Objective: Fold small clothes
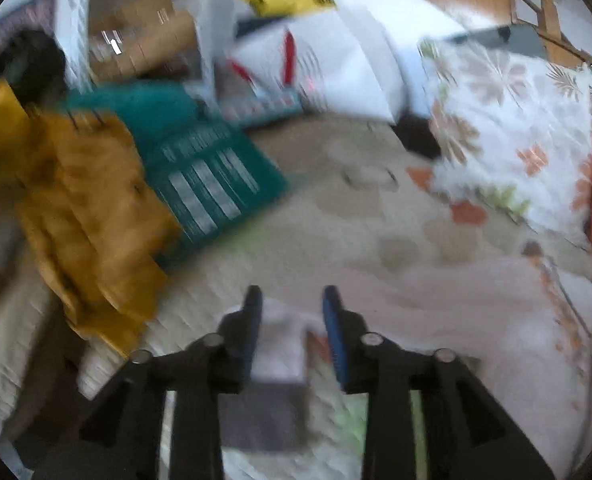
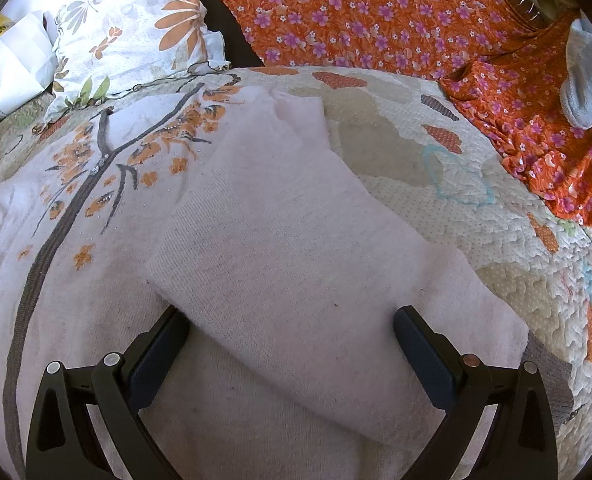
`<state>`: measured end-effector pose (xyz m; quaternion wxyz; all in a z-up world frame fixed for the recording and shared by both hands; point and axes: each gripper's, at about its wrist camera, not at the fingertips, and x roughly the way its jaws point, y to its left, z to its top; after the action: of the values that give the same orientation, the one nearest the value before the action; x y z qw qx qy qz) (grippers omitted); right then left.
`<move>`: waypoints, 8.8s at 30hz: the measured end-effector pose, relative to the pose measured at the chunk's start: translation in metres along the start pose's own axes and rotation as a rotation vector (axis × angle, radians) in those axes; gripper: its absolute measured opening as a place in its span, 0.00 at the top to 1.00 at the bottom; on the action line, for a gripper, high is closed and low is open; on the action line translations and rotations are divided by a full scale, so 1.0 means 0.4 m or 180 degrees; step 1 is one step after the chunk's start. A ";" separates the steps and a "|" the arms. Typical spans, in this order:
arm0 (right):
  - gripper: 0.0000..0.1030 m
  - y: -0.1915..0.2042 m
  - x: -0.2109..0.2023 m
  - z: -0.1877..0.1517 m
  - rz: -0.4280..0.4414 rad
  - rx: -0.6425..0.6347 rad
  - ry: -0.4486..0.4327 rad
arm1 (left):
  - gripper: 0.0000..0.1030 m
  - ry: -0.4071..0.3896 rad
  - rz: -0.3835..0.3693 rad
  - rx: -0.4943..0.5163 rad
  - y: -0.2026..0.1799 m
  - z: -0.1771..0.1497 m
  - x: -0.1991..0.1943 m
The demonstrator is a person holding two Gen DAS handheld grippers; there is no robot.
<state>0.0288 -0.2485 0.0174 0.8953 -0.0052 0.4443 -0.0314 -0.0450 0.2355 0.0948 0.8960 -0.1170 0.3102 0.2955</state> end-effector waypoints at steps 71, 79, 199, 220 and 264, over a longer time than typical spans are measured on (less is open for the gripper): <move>0.92 -0.143 -0.174 0.334 0.0380 0.0668 -0.0071 | 0.14 0.0822 -0.1314 0.0292 -0.183 -0.057 -0.070; 0.92 0.394 -0.036 0.370 0.1239 0.0078 0.0297 | 0.14 0.0920 -0.1294 -0.0289 -0.050 0.003 0.003; 0.72 -0.213 0.233 0.453 0.0257 0.0703 0.0373 | 0.14 0.1047 -0.0967 0.0331 -0.408 -0.021 0.077; 0.43 -0.334 -0.022 -0.041 0.1562 0.1505 0.0341 | 0.14 0.1702 -0.1473 0.0309 -0.203 -0.149 0.121; 0.72 -0.103 -0.119 -0.394 0.2781 0.1468 0.1045 | 0.83 0.2171 -0.2274 -0.0009 -0.120 -0.513 -0.099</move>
<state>-0.1275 -0.2836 -0.0384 0.7213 0.3831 0.5211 0.2477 -0.1410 0.0985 -0.0394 0.7886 -0.3073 0.5258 -0.0849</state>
